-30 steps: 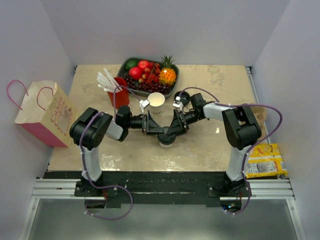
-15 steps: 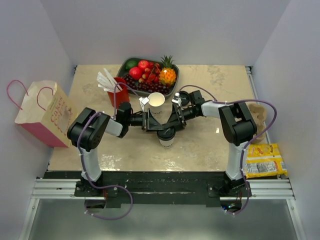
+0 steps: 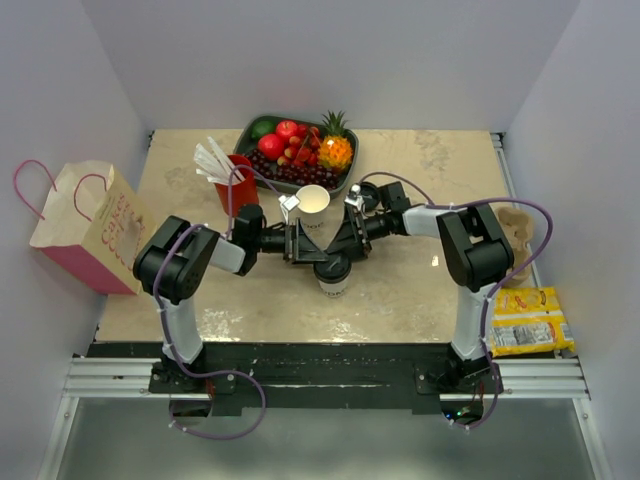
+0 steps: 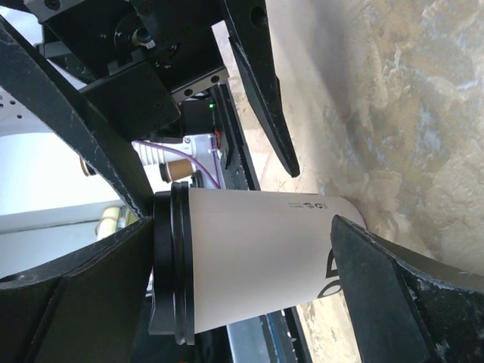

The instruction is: Pack the takeout coffee

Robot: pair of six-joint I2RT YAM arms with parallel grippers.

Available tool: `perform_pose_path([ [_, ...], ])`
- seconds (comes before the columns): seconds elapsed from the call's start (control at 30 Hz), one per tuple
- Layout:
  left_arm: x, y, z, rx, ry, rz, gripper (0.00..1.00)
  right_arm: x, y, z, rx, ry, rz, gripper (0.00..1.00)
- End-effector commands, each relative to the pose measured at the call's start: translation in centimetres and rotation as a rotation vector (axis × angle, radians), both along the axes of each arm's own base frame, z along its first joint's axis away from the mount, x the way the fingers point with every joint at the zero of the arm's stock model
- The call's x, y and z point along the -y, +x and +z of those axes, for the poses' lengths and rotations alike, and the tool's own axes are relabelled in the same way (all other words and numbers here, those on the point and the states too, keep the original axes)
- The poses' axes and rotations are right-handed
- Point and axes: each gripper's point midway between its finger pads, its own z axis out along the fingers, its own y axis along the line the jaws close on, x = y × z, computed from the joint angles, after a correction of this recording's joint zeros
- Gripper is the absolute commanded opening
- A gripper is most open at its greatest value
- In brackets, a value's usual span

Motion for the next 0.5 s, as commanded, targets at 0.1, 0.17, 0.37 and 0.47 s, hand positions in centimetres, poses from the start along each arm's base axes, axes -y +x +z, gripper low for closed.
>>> perform_pose_path([
  [0.1,-0.9,-0.8,-4.0,-0.042,0.126,0.056,0.84,1.7,-1.6,-2.9,-0.058,-0.115,-0.057,0.95],
  [0.17,-1.3,-0.7,-4.9,-0.036,0.161,0.077,0.84,2.3,-1.9,-3.7,-0.082,-0.128,-0.086,0.94],
  [0.37,-1.8,-1.7,-6.7,-0.073,0.211,0.093,0.85,3.0,-2.0,-5.4,-0.106,-0.164,-0.105,0.93],
  [0.47,-1.6,-1.7,-6.6,-0.044,0.206,0.081,0.85,2.9,-1.4,-5.4,-0.081,-0.164,-0.099,0.93],
])
